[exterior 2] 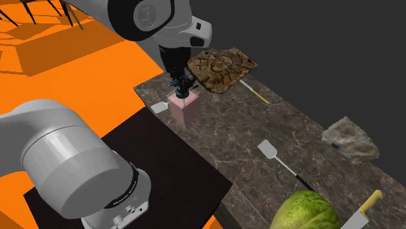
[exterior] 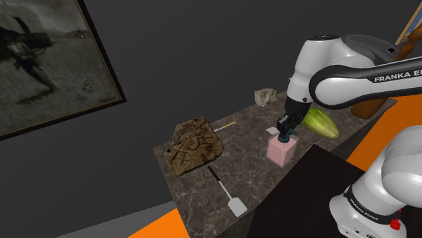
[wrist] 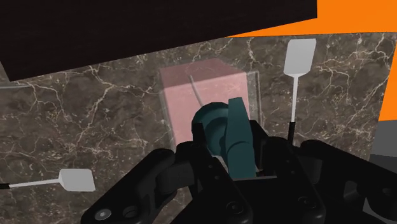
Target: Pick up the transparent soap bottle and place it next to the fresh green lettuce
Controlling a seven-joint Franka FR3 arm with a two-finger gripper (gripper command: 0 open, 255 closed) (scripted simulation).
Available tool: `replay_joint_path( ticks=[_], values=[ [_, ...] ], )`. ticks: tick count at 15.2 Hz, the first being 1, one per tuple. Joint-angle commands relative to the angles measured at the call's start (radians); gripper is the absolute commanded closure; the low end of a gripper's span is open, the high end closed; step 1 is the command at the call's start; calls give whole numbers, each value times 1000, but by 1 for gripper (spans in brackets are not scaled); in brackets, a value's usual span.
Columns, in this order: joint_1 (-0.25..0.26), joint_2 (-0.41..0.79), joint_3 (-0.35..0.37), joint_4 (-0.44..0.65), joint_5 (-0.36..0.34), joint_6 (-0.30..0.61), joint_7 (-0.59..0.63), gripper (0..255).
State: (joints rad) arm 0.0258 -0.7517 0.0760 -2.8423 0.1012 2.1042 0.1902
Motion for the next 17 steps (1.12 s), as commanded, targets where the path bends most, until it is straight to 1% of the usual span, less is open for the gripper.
replay_joint_path(
  ticks=[1, 11, 15, 17],
  values=[
    [-1, -13, -1, 21, -2, -34, 2, 255],
    [-5, -56, -9, 133, -12, -190, 8, 255],
    [-6, -63, -11, 175, -15, -239, 10, 255],
    [-35, -62, -58, 170, -50, -235, -42, 255]
  ],
)
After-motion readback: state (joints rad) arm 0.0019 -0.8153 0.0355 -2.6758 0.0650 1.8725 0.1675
